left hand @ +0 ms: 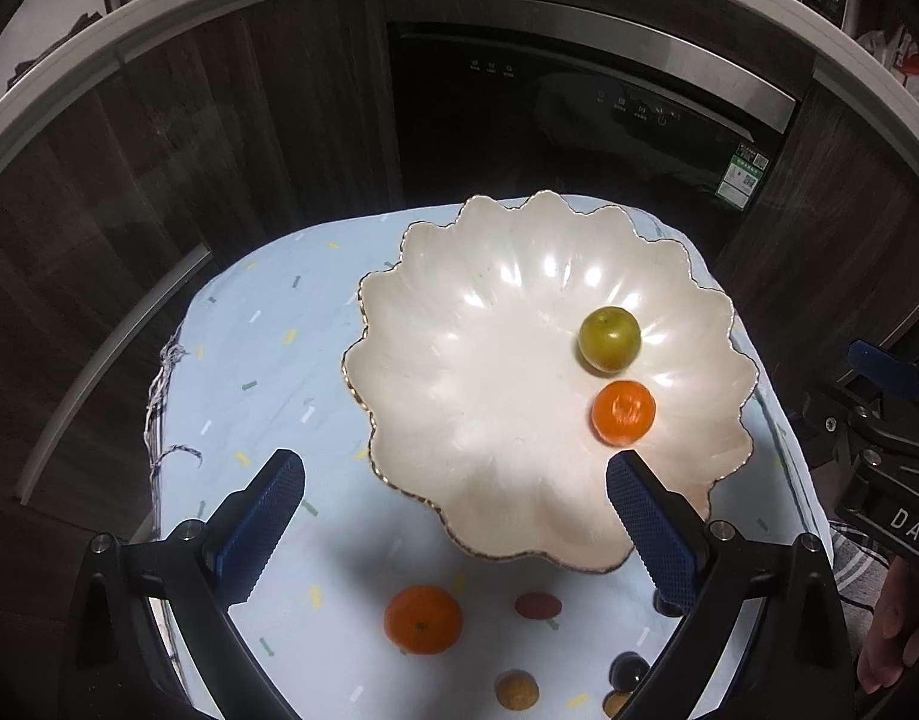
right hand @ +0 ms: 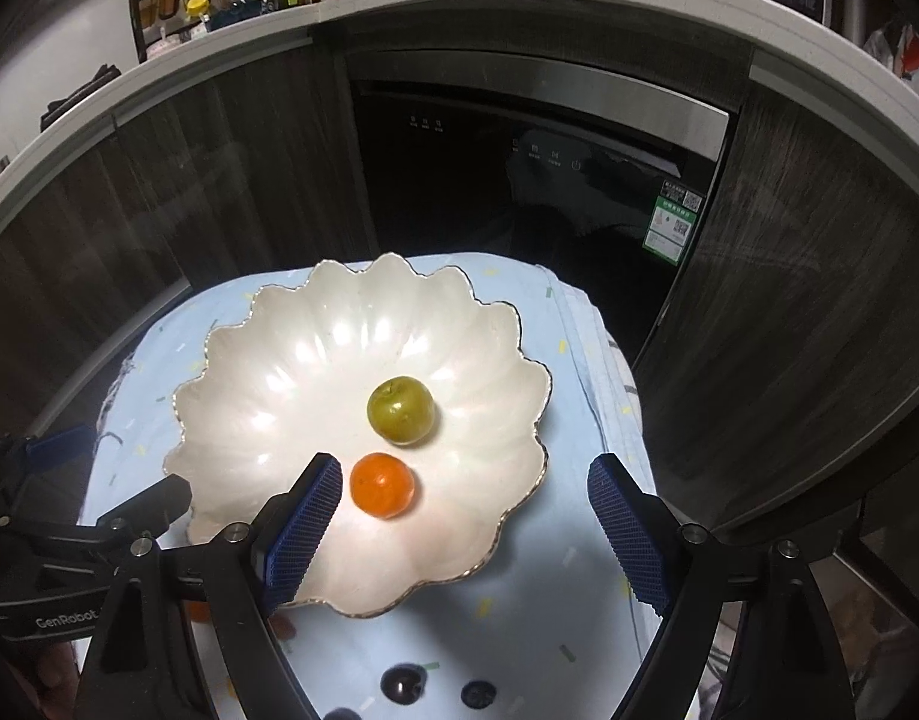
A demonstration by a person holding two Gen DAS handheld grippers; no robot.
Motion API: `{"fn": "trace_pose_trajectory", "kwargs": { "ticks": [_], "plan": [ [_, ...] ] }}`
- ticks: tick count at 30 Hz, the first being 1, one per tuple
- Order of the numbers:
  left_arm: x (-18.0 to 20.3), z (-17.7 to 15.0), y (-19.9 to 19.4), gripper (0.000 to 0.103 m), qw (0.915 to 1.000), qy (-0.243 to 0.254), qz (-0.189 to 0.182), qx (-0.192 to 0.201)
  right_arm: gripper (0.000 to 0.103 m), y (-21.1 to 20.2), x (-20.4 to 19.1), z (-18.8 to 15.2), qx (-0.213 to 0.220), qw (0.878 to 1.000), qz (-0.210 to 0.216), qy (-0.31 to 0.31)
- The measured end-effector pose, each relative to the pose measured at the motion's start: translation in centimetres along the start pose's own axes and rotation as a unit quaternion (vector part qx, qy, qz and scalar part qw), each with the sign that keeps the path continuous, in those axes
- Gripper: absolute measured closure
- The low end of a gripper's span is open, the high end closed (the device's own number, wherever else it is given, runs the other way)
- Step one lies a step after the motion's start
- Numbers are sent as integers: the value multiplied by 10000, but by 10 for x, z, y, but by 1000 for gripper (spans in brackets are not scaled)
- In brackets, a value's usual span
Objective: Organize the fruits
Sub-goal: 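Withdraw both tools from the bowl toward the remaining fruits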
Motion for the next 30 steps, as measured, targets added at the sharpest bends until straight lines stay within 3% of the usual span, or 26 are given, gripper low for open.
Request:
{"fn": "trace_pose_trajectory", "kwargs": {
  "ticks": [18, 30],
  "plan": [
    [-7, -24, -38, 0, 9997, 24, -46, 218, 18, -39, -8, -19, 209, 9998, -67, -9],
    [-11, -57, -48, 0, 9997, 62, -11, 233, 18, -55, -18, -43, 293, 9995, -38, -121]
  ]
}}
Point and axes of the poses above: each gripper's, at about its wrist camera, not at the fingertips, and y roughly the way its jaws point, x to its right, z to its top, the point moved 2 cm from there along y, roughly the way its jaws point, and after that the axes turned 10 degrees about -y, right-handed, at the moved point
